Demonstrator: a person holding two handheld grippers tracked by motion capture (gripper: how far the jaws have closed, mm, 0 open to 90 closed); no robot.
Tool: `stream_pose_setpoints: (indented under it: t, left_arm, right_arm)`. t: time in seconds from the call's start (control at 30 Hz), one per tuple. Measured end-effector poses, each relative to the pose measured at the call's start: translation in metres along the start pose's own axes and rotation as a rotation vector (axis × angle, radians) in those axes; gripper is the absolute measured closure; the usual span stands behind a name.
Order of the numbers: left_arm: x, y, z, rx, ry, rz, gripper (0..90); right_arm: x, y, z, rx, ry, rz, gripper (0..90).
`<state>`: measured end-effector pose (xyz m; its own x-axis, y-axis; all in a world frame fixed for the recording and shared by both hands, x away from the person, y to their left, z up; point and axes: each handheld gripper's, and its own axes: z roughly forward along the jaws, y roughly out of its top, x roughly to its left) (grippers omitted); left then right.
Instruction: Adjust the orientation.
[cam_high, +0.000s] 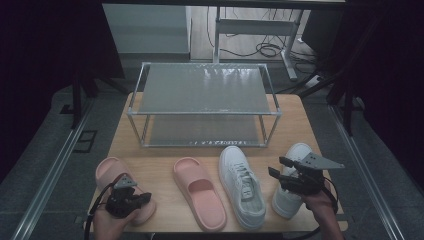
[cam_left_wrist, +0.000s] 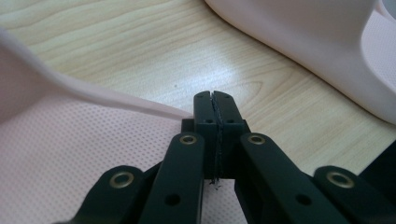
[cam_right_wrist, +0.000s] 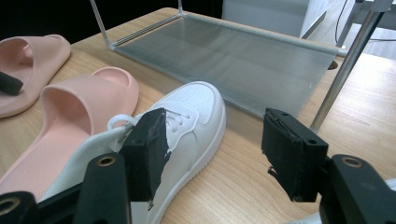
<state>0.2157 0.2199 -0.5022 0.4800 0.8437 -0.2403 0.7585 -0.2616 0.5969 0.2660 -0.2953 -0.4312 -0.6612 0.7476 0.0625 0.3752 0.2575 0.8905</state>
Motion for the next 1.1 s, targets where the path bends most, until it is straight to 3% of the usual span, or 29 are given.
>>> stream_pose_setpoints:
  t: [0.47,0.67,0.77,0.93,1.1]
  left_arm:
    - [0.0,-0.012,-0.011,-0.003,0.009,-0.008,90.0]
    - [0.002,-0.007,-0.021,-0.036,0.029,-0.006,90.0]
    - [0.004,-0.002,-0.035,-0.065,0.039,0.002,90.0]
    - [0.018,0.004,-0.061,-0.137,0.072,-0.027,90.0]
    - [0.034,0.005,-0.075,-0.179,0.114,-0.067,89.9]
  right_arm:
    - [0.0,0.0,0.001,0.002,0.0,0.0,40.9]
    - [0.0,0.0,0.001,0.002,0.0,0.001,40.9]
    - [0.0,-0.001,0.001,0.002,-0.001,0.002,40.9]
    - [0.0,0.0,0.001,0.001,0.0,0.001,40.9]
    - [0.0,-0.001,0.001,0.002,0.0,0.0,40.9]
